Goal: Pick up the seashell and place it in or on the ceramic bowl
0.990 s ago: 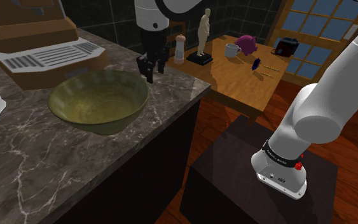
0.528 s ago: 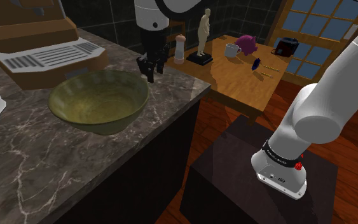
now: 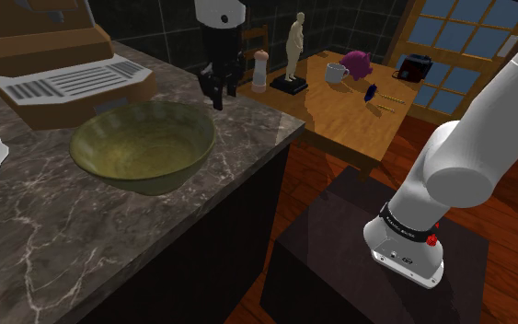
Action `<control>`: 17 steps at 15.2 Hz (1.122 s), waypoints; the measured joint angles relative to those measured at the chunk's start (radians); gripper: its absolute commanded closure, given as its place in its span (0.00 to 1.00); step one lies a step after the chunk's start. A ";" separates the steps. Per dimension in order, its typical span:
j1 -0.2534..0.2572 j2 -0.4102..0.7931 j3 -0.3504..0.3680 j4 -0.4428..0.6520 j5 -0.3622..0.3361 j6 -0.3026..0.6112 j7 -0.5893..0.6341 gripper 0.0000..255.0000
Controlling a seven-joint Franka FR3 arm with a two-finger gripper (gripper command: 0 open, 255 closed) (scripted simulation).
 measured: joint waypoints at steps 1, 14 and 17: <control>-0.001 0.000 -0.001 0.014 0.000 -0.013 -0.002 1.00; -0.001 0.007 0.000 0.195 0.000 -0.187 -0.012 1.00; -0.001 0.015 0.000 0.243 -0.003 -0.228 -0.015 1.00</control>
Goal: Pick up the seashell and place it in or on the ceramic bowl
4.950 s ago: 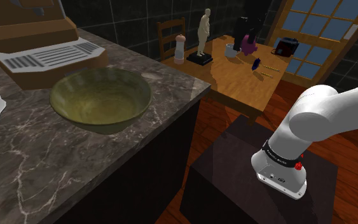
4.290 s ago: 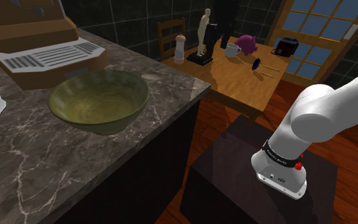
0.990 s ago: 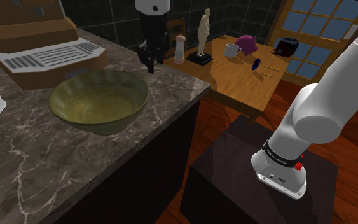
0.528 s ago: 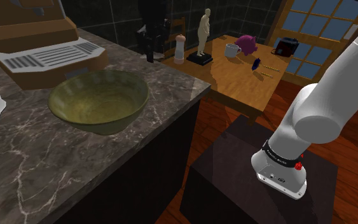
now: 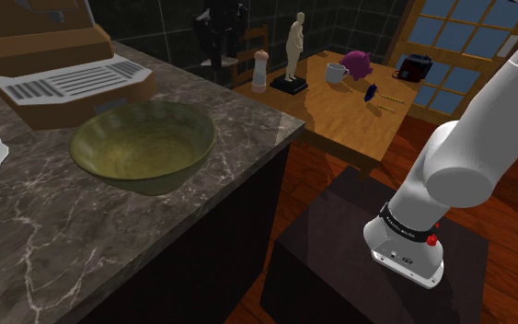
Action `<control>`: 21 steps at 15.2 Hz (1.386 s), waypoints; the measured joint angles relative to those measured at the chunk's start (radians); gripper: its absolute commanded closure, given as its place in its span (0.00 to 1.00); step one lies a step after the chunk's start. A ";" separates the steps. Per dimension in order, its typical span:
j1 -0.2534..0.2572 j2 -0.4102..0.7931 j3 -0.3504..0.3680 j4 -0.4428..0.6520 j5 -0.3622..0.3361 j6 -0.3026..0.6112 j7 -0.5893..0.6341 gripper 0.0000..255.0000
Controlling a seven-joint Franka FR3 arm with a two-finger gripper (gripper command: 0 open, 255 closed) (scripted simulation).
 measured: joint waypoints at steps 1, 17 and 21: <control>0.000 0.004 0.001 0.019 -0.002 -0.015 0.000 1.00; 0.080 0.098 0.092 0.253 -0.037 -0.179 0.155 1.00; 0.144 0.165 0.150 0.334 -0.069 -0.215 0.269 1.00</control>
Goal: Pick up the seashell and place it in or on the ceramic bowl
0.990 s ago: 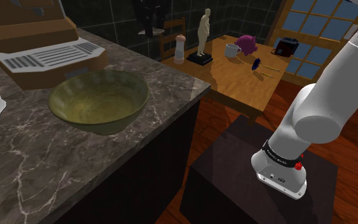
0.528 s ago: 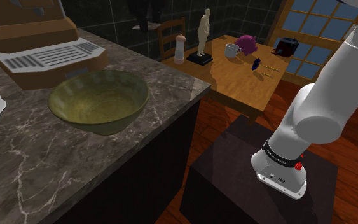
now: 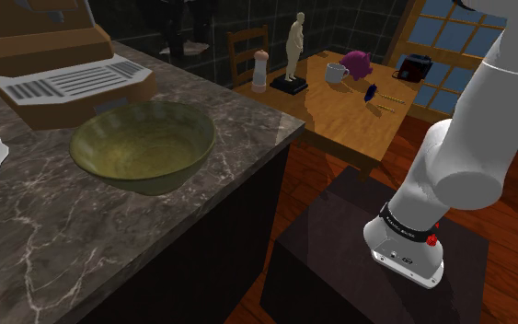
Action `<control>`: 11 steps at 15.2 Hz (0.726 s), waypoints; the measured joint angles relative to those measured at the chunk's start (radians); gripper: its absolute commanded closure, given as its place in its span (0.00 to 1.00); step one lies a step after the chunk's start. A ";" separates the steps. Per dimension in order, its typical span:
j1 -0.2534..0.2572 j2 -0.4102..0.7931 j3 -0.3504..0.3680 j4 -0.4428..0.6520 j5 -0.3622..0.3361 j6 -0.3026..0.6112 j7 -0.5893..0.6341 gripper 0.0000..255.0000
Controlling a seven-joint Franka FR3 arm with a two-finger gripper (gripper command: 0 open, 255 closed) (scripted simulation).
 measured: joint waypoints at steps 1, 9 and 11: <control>0.023 0.039 0.017 0.051 -0.021 -0.020 0.033 1.00; 0.176 0.184 0.089 0.205 -0.107 -0.078 0.222 1.00; 0.170 0.177 0.089 0.171 -0.101 -0.050 0.226 1.00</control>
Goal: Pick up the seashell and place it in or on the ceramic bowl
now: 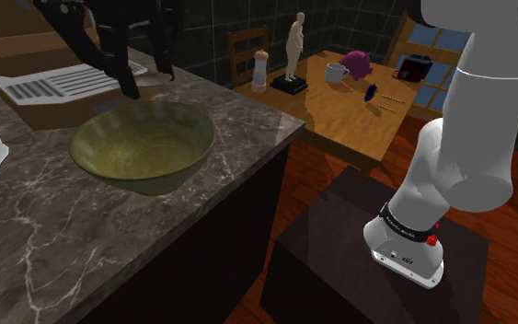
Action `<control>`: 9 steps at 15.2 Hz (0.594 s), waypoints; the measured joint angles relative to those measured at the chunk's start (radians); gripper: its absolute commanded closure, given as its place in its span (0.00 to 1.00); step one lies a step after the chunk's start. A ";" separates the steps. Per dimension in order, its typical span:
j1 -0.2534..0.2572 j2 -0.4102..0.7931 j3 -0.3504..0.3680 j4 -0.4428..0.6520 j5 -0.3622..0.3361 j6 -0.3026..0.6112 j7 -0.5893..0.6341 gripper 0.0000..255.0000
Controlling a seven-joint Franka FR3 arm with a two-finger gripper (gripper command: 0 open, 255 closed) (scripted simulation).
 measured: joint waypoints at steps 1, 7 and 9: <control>-0.005 -0.007 -0.001 -0.023 0.004 0.017 0.000 1.00; -0.033 -0.051 -0.004 -0.164 0.033 0.121 0.000 1.00; -0.039 -0.062 -0.005 -0.201 0.040 0.149 -0.001 1.00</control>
